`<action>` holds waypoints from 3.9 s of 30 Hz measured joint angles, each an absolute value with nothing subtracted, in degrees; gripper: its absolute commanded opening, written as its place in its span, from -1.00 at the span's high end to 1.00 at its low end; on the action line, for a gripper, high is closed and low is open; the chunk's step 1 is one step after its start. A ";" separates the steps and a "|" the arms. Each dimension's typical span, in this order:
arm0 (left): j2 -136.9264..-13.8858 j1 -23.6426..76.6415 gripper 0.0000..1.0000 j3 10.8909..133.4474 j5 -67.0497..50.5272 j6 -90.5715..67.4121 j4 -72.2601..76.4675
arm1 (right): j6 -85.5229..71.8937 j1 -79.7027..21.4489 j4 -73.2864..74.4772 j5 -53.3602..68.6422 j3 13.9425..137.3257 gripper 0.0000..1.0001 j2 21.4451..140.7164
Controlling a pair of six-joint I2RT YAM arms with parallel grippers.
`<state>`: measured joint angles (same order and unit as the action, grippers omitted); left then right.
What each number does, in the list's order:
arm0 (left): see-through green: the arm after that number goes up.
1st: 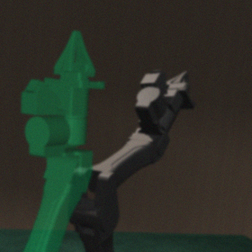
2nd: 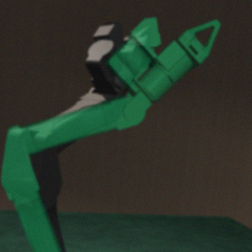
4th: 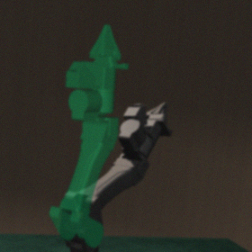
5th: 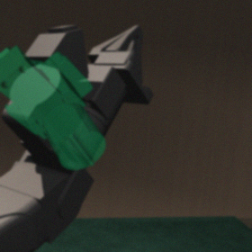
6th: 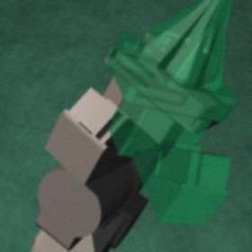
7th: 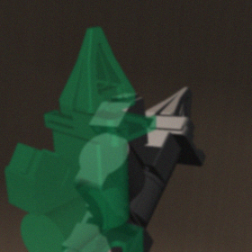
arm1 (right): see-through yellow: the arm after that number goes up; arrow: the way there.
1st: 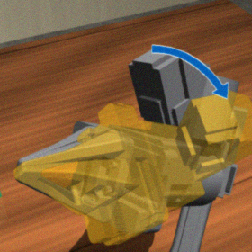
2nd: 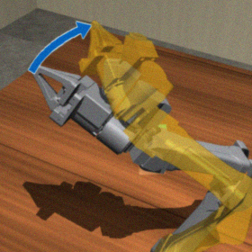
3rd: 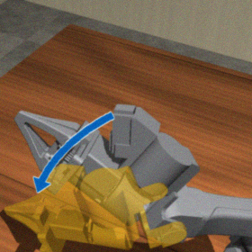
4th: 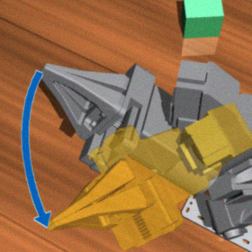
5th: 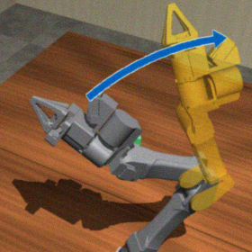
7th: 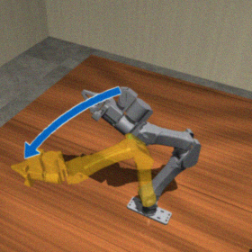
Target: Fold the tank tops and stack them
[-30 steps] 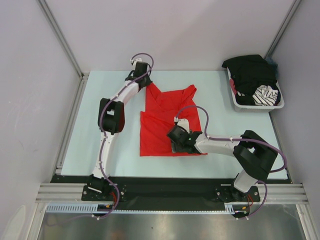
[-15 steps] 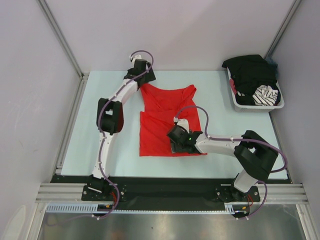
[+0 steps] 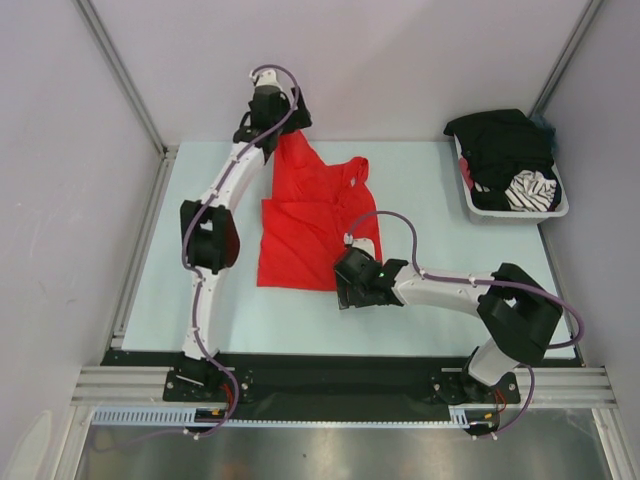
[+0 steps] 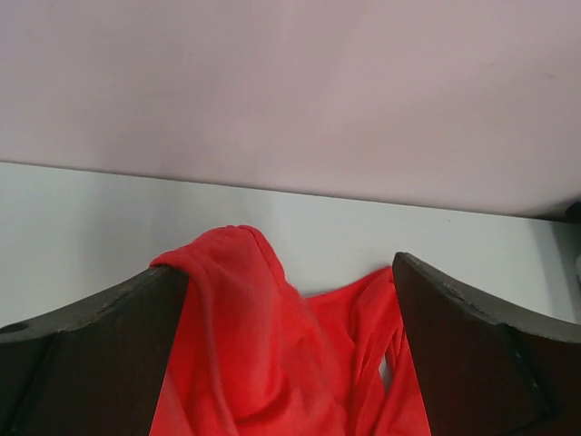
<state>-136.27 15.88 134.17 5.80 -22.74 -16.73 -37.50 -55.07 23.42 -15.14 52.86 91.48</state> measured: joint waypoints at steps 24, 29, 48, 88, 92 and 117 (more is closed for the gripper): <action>-146.26 12.16 -0.99 128.22 3.27 -28.49 -12.01 | -38.89 -44.60 23.77 -12.12 45.91 -0.40 80.88; -145.97 12.19 -0.99 128.20 1.80 -28.40 -11.25 | -37.36 -39.88 23.18 -10.11 45.19 -0.24 81.65; -105.58 10.59 -1.00 86.37 -0.10 -29.82 -13.47 | -34.98 -35.88 14.85 -2.59 41.78 1.00 85.82; -65.89 28.27 0.99 23.11 1.43 -38.15 -8.38 | -39.05 -35.53 24.36 -3.70 34.50 1.00 74.59; -60.97 31.59 1.00 22.81 1.43 -39.03 -13.26 | -39.44 -35.51 27.99 -3.77 34.50 1.00 73.17; -52.90 38.57 0.99 41.80 4.82 -43.64 -35.57 | -44.86 -35.18 50.83 -10.68 51.13 0.99 62.39</action>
